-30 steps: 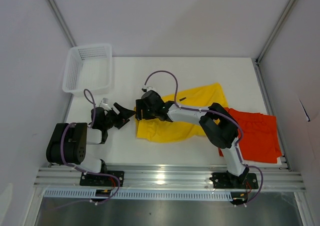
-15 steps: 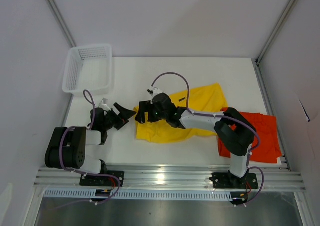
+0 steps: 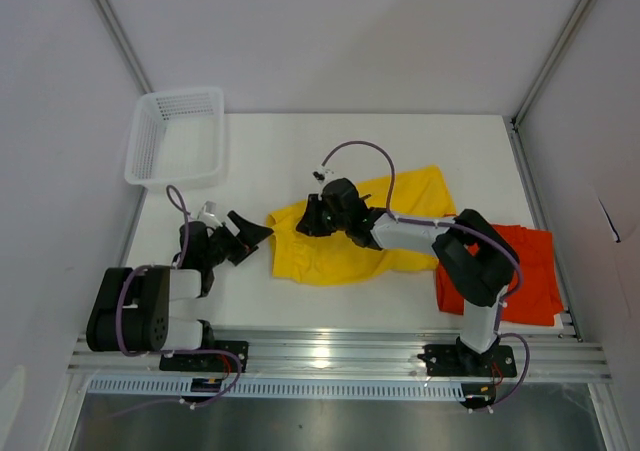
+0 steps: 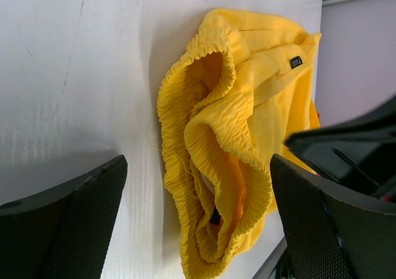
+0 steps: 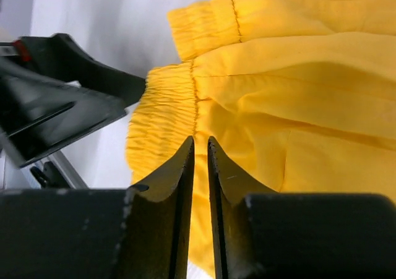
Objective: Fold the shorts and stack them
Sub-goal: Fold the shorts
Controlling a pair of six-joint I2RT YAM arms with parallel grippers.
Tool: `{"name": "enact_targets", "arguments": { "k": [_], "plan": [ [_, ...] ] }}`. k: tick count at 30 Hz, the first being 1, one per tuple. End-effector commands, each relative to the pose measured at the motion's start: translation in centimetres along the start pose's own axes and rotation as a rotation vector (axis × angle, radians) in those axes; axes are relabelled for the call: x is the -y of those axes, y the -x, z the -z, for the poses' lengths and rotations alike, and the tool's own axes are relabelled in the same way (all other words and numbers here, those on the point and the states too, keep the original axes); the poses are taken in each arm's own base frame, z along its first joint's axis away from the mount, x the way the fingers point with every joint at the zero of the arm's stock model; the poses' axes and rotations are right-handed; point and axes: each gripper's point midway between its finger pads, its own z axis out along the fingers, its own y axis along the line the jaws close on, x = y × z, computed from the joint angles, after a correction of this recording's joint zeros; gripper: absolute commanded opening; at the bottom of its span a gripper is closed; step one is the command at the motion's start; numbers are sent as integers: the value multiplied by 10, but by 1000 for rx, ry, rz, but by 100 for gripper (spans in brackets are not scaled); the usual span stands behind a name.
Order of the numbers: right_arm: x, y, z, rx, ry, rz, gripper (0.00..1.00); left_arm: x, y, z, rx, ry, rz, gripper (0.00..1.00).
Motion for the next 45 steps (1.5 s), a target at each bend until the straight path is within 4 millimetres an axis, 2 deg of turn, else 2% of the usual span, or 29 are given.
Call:
{"name": "enact_targets", "arguments": {
  "k": [1,2,3,6,11,12,18,23,27,32,37,40,45],
  "plan": [
    [-7,-11,-19,-75,45,-14,16,7,-4,6,1,-35,-50,99],
    [-2,-22,-26,-115,47,-20,16,6,-5,7,-1,-35,-54,99],
    [-3,-22,-31,-123,50,-21,16,8,-5,8,5,-41,-60,99],
    [14,-43,-46,-194,22,-52,15,11,-7,11,5,-59,-74,99],
    [36,-64,-58,-262,-45,-82,13,3,-14,16,-1,-32,-75,99],
    [41,-69,-58,-280,-61,-84,13,6,-22,15,-26,-38,-83,99],
    [54,-69,-58,-280,-108,-91,13,-1,-34,9,-43,-4,-82,99],
    [55,-72,-60,-292,-110,-89,12,1,-36,2,-52,-10,-87,99],
    [54,-72,-61,-292,-100,-90,12,-11,-45,-3,-81,10,-49,99],
    [53,-73,-63,-298,-94,-92,11,-10,-49,-7,-69,-44,2,88],
    [51,-76,-62,-308,-80,-93,10,-6,-44,-15,-45,-87,62,77],
    [48,-78,-63,-317,-72,-89,10,4,-38,-17,-19,-137,71,73],
    [43,-84,-66,-333,-52,-83,9,2,-36,-21,-16,-131,64,70]
  ]
}}
